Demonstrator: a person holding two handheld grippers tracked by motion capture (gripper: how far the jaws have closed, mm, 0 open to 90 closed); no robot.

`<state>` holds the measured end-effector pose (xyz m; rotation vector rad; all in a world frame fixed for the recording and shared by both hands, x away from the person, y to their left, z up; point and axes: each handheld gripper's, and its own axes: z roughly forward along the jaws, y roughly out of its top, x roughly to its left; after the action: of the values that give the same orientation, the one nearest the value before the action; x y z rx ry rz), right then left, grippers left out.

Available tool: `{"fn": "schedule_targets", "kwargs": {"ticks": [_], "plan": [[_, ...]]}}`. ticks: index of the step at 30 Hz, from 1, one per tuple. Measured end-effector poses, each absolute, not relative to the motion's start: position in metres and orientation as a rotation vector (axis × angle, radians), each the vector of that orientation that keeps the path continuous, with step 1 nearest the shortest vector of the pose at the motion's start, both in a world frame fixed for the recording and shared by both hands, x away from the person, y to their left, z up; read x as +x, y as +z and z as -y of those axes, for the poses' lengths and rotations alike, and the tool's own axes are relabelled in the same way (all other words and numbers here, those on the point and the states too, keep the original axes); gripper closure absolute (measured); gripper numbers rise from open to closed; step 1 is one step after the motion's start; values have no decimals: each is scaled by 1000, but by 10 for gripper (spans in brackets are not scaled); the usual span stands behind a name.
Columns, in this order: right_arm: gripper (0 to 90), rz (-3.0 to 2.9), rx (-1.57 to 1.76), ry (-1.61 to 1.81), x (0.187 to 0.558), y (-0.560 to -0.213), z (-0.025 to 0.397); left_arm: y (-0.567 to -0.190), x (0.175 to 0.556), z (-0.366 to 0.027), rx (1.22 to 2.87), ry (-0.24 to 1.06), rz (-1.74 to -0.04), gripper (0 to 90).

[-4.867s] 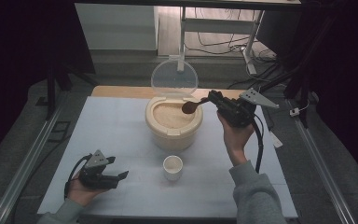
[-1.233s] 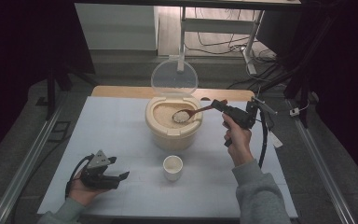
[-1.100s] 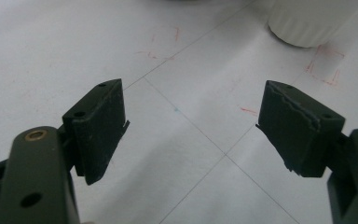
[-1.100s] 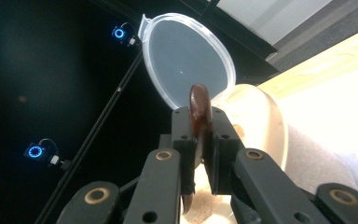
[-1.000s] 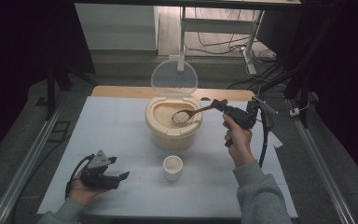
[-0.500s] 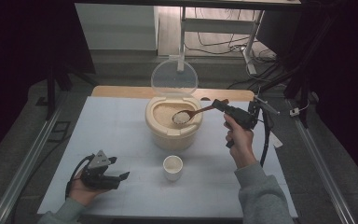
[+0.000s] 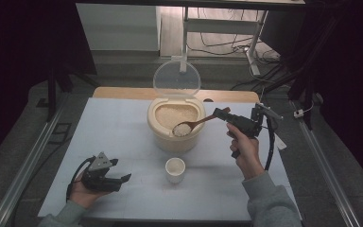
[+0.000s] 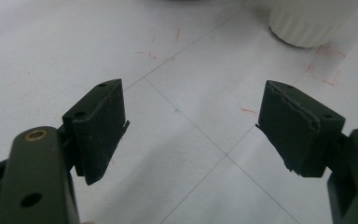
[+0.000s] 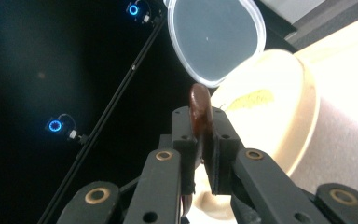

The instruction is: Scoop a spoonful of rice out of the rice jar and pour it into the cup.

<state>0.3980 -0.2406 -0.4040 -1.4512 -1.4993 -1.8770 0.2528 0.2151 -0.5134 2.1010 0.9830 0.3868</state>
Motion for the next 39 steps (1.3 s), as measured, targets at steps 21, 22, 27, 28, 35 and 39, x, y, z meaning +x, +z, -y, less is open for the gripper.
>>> {"fn": "schedule_targets", "kwargs": {"ticks": [21,22,27,28,35,39], "plan": [[828,1586,-1424,-1738,373,-435,241,-514,253,-215,2105,386,-984,226],[828,1591,-1425,-1731,373,-437,240,-514,253,-215,2105,385,-984,226],[828,1623,-1430,-1710,371,-444,236,-514,253,-214,2107,386,-983,226],[828,1636,-1430,-1705,371,-444,235,-514,253,-214,2107,385,-984,226],[828,1690,-1450,-1698,371,-450,231,-514,253,-214,2109,385,-983,226],[828,1746,-1456,-1708,368,-449,228,-514,253,-215,2109,385,-983,226]]}}
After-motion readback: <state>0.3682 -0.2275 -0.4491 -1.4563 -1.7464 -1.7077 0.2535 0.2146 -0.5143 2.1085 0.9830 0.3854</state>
